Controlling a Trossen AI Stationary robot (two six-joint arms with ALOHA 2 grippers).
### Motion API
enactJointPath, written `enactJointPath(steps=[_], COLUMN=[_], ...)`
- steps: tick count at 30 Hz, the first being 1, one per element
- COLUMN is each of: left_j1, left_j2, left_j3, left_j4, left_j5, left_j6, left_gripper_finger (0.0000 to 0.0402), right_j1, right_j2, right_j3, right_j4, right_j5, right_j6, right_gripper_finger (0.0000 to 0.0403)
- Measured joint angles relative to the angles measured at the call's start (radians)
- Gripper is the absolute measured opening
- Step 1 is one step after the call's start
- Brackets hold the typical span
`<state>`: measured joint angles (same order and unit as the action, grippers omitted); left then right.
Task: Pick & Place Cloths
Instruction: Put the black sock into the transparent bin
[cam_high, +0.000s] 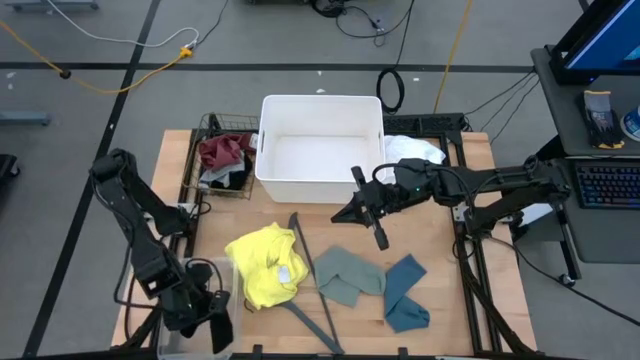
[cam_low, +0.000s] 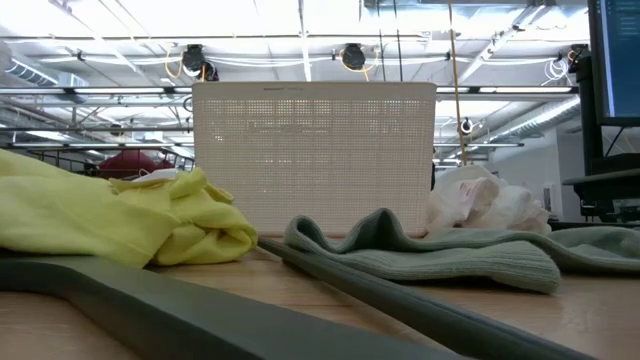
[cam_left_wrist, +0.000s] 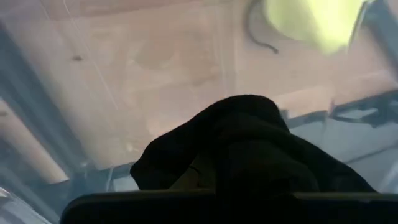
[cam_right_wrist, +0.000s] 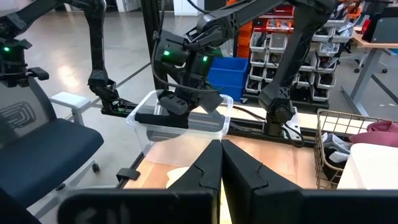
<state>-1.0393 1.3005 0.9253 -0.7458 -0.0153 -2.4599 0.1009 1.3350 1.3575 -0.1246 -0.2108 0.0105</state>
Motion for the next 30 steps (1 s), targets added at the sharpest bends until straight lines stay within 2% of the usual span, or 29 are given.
enactJointPath(steps=[21,30], left_j1=[0.001,0.001], left_j2=[0.013,-0.011], left_j3=[0.000,0.000], left_j4=[0.005,0.043], left_j5=[0.014,0.014], left_j6=[-0.007,0.025], left_gripper_finger=[0.0013,0.0059], right_j1=[0.000,0.000], right_j2=[0.000,0.000], right_j3=[0.000,0.000], right_j4=[0.000,0.000], right_j5=[-0.003,-0.004], right_j6=[0.007,0.007], right_gripper_finger=[0.0001,0.0002])
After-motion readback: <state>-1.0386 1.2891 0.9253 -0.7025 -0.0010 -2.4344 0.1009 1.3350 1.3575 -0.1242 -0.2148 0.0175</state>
